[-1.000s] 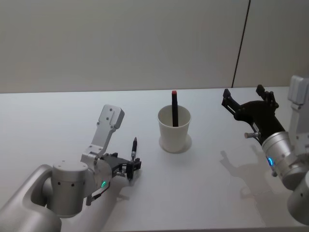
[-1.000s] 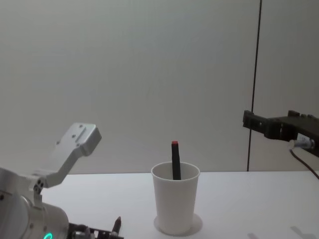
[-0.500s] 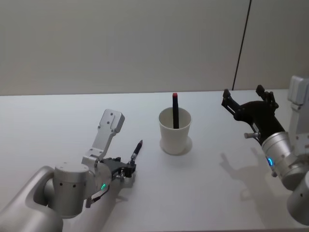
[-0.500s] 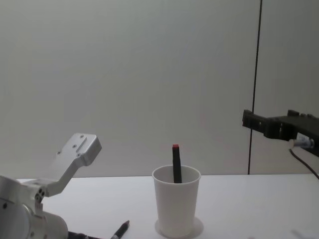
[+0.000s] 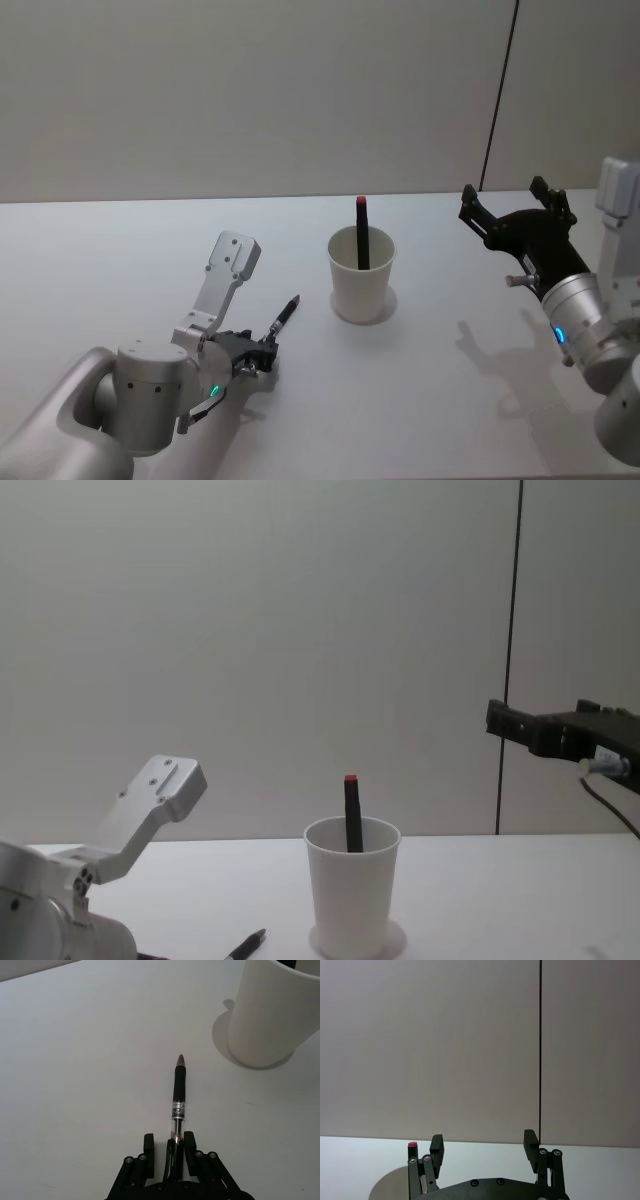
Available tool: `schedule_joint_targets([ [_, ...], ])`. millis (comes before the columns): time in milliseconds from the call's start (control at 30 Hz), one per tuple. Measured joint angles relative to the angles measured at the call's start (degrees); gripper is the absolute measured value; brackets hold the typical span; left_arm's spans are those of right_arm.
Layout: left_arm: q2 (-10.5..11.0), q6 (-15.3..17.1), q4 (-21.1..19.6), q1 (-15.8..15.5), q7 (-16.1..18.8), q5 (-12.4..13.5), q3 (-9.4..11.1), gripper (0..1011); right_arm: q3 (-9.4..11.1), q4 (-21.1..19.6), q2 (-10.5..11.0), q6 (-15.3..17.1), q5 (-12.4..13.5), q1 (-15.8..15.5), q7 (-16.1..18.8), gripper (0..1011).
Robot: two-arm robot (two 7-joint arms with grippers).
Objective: Place the pen into the pen holder.
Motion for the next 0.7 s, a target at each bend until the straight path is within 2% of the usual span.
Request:
schedule_joint_targets([
  [300,0.0,0.0,-1.9,0.8,1.7,2.7,0.7,314,0.0,0.0,0.0,0.0,0.0,0.0,0.0,1002],
  [333,0.0,0.0,-2.2,0.9,1.9,3.1,0.8,257,0.0,0.0,0.0,0.0,0.0,0.0,0.0,1002],
  [400,0.0,0.2,-2.7,1.0,2.3,3.9,1.0,238,0.0,0.0,0.0,0.0,0.0,0.0,0.0,1002],
  [433,0.0,0.3,-3.2,1.1,2.8,4.8,1.2,184,0.0,0.0,0.0,0.0,0.0,0.0,0.0,1002],
  [467,0.0,0.5,-3.4,1.2,3.0,5.3,1.3,173,0.0,0.0,0.0,0.0,0.0,0.0,0.0,1002],
  [600,-0.1,1.1,-4.9,1.5,4.1,7.9,1.8,168,0.0,0.0,0.0,0.0,0.0,0.0,0.0,1002],
  [700,-0.1,1.3,-5.3,1.6,4.6,9.0,1.9,168,0.0,0.0,0.0,0.0,0.0,0.0,0.0,1002],
])
